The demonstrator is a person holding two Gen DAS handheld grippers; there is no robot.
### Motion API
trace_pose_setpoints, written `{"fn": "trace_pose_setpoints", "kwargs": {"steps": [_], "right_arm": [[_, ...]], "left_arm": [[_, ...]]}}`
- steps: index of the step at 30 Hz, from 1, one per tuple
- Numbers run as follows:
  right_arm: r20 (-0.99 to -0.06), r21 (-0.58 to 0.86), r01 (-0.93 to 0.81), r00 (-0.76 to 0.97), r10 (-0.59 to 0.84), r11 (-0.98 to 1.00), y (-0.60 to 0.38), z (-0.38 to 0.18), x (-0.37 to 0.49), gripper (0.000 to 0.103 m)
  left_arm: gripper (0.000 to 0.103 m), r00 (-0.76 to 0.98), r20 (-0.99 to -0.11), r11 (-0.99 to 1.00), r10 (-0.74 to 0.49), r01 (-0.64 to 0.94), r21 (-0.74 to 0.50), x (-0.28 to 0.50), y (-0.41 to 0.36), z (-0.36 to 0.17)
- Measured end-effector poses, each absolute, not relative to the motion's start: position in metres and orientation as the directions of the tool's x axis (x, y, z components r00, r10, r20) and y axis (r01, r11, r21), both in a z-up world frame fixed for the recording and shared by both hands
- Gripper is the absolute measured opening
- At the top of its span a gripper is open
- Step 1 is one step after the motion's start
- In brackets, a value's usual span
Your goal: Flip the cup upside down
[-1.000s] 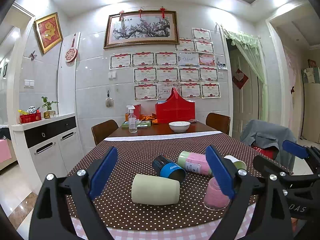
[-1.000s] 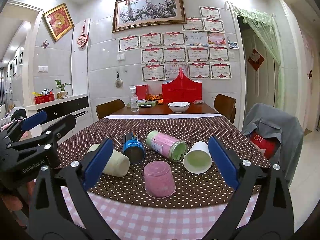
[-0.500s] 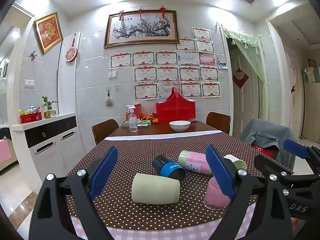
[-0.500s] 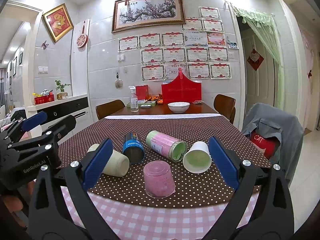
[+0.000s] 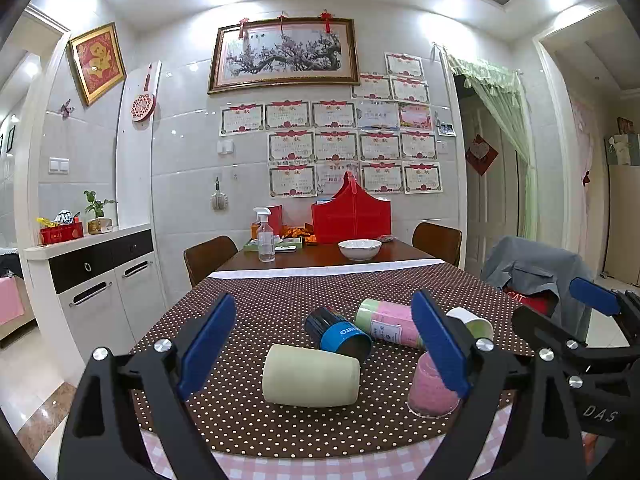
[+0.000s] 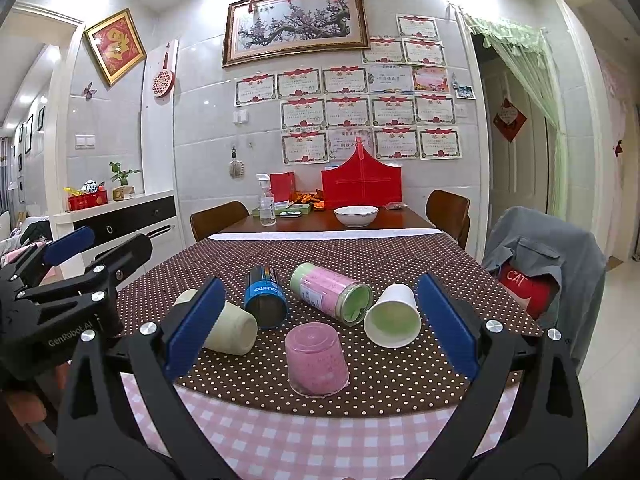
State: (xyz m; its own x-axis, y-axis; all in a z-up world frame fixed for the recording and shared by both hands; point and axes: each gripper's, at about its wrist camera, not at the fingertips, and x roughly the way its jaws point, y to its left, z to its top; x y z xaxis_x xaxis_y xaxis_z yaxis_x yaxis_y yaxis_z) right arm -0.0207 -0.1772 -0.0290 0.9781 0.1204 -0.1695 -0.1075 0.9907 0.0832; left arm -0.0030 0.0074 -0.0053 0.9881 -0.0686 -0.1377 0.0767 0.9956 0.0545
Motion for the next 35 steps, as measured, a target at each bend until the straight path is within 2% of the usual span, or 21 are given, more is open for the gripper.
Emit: {"fn": "trace_pose_setpoints", "kwargs": {"steps": [22, 35], "right_arm": [[-0.172, 0.084, -0.103, 0.978, 0.116, 0.991, -0.180, -0.028, -0.021, 0.095], [-0.197, 0.098, -0.071, 0.976, 0.089, 0.993, -0.196, -0.036, -0.012, 0.096]], "left_arm": [[0.088, 0.986, -0.150, 0.995, -0.072, 0.081, 0.056, 0.001, 0.005, -0.007], [0.088, 0.976, -0.204, 0.995, -0.083, 0.093, 0.042, 0.014, -0.003, -0.010]]}}
